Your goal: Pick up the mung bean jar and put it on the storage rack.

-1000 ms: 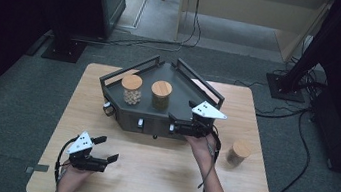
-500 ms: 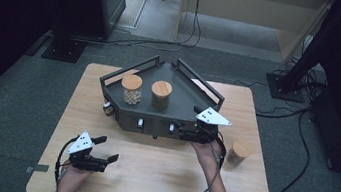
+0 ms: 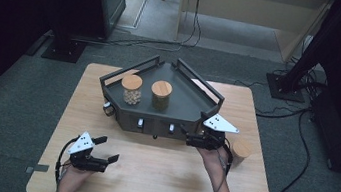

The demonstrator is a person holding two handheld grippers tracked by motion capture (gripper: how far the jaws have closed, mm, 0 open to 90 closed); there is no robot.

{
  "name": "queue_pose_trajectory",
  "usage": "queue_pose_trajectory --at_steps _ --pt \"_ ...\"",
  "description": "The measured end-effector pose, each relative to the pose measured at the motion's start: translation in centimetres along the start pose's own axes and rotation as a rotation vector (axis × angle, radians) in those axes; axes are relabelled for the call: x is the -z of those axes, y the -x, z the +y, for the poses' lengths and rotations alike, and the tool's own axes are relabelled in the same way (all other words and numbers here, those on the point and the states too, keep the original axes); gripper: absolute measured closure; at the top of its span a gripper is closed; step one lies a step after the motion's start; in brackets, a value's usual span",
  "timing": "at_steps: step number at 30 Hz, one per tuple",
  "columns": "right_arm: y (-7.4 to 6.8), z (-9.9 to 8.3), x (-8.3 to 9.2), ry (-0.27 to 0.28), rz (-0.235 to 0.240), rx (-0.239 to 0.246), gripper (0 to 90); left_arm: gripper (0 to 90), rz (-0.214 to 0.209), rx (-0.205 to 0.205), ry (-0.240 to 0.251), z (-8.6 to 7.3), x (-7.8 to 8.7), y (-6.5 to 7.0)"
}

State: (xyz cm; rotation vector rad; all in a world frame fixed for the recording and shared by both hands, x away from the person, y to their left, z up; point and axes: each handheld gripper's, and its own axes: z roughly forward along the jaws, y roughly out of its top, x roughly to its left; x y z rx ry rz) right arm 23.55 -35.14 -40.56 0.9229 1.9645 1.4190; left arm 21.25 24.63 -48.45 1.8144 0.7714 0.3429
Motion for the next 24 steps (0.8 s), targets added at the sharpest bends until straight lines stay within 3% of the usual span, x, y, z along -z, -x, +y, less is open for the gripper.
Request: queue_pose_trajectory --at_steps 24 --pt "1.1 -2.2 3.3 -0.055 -0.055 -0.006 10.0 11.6 0.006 -0.003 0.003 0.0 0.0 0.1"
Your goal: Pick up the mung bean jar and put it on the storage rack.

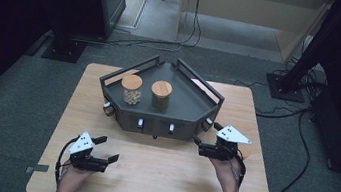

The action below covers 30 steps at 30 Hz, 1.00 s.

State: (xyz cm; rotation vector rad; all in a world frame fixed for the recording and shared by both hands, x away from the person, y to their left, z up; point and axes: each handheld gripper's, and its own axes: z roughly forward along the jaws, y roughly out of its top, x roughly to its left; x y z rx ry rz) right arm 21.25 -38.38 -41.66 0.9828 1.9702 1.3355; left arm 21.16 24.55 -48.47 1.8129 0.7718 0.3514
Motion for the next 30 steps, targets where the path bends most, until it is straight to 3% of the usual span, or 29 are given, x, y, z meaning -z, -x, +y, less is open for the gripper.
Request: queue_pose_trajectory --at_steps 24,30 --pt "1.9 -3.2 3.9 -0.008 -0.104 -0.047 10.0 11.6 0.0 0.001 -0.003 0.0 0.0 0.0" --pt "2.1 -3.9 5.0 -0.009 -0.156 -0.038 10.0 11.6 0.0 0.0 -0.004 0.0 -0.1 0.0"
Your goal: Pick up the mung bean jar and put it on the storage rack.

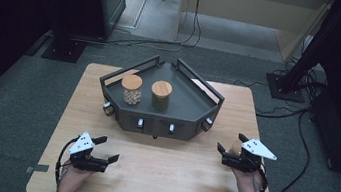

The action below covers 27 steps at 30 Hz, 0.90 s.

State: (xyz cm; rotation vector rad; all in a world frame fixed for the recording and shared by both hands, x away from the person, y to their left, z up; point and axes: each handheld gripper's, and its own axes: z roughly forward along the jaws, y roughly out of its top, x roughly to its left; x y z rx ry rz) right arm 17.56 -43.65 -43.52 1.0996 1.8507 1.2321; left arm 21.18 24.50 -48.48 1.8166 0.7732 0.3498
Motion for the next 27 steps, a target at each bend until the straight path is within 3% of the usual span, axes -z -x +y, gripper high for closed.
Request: queue_pose_trajectory --at_steps 6,21,27 --pt "0.4 -0.9 0.6 0.002 -0.049 -0.02 10.0 11.6 0.0 0.0 0.0 0.0 0.0 0.0" --pt "1.8 -2.5 1.4 -0.01 -0.083 -0.073 10.0 11.6 0.0 0.001 -0.001 0.0 0.0 0.0" --pt "2.2 -2.8 1.3 -0.039 -0.094 -0.094 9.9 11.6 0.002 0.001 -0.001 0.0 0.0 0.1"
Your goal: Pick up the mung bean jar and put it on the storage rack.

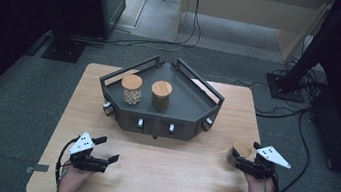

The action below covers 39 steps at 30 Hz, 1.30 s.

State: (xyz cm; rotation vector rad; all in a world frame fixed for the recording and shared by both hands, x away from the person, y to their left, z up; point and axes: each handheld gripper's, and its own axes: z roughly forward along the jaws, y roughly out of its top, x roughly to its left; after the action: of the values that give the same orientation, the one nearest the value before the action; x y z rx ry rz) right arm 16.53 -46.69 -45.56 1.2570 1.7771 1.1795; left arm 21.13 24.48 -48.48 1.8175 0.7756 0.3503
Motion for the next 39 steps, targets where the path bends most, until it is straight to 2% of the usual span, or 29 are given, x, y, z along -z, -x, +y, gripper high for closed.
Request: queue_pose_trajectory --at_steps 11,19,31,39 --pt "0.2 -0.8 -0.1 -0.015 -0.001 -0.023 9.9 11.6 0.0 0.0 0.0 0.0 0.0 0.0" --pt "0.0 -1.3 0.0 -0.003 -0.008 -0.024 9.9 11.6 0.004 0.005 0.006 -0.1 0.2 0.0" --pt "0.2 -1.6 -0.5 -0.036 -0.013 -0.029 9.9 11.6 0.005 0.005 0.008 -0.1 0.2 0.0" --pt "-0.1 -1.5 -0.9 -0.065 -0.018 -0.014 9.9 11.6 0.005 0.005 0.007 -0.1 0.2 0.0"
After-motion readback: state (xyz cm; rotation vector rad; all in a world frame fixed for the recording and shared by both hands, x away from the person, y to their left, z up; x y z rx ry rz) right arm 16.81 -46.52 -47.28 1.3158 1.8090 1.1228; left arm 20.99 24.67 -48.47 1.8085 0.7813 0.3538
